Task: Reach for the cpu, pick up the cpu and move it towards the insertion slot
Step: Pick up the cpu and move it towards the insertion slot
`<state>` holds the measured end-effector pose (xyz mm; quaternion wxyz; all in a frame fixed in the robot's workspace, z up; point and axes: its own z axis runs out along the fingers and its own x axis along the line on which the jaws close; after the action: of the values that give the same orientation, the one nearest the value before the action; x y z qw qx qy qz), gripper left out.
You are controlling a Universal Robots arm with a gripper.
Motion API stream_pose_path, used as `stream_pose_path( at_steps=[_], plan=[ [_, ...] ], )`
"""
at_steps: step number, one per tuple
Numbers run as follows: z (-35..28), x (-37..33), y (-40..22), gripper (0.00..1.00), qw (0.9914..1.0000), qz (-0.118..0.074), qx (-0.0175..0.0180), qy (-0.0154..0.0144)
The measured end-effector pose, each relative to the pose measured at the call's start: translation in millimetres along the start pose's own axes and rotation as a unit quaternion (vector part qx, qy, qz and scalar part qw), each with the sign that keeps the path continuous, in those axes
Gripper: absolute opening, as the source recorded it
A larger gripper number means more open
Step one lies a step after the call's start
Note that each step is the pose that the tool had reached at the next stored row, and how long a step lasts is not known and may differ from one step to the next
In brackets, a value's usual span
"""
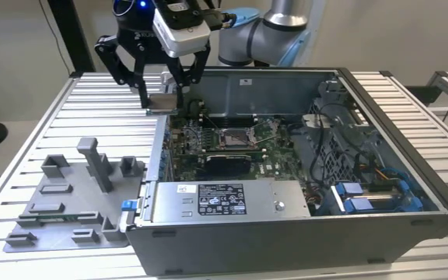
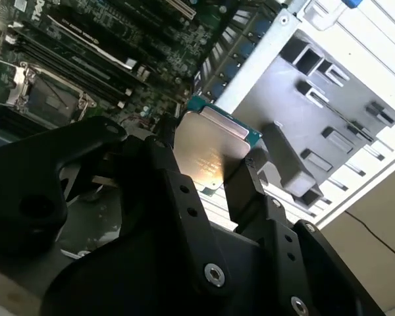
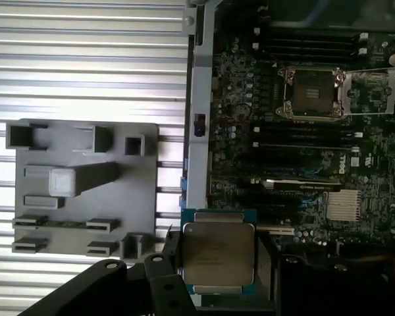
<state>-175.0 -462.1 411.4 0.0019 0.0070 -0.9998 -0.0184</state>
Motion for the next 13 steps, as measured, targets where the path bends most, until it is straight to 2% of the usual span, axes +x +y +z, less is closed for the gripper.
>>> stream_pose_path(
  at_steps=[13],
  plan=[
    [-0.2,-35.7,-0.5,0.0,1.0,0.0,0.0,0.0]
  ],
)
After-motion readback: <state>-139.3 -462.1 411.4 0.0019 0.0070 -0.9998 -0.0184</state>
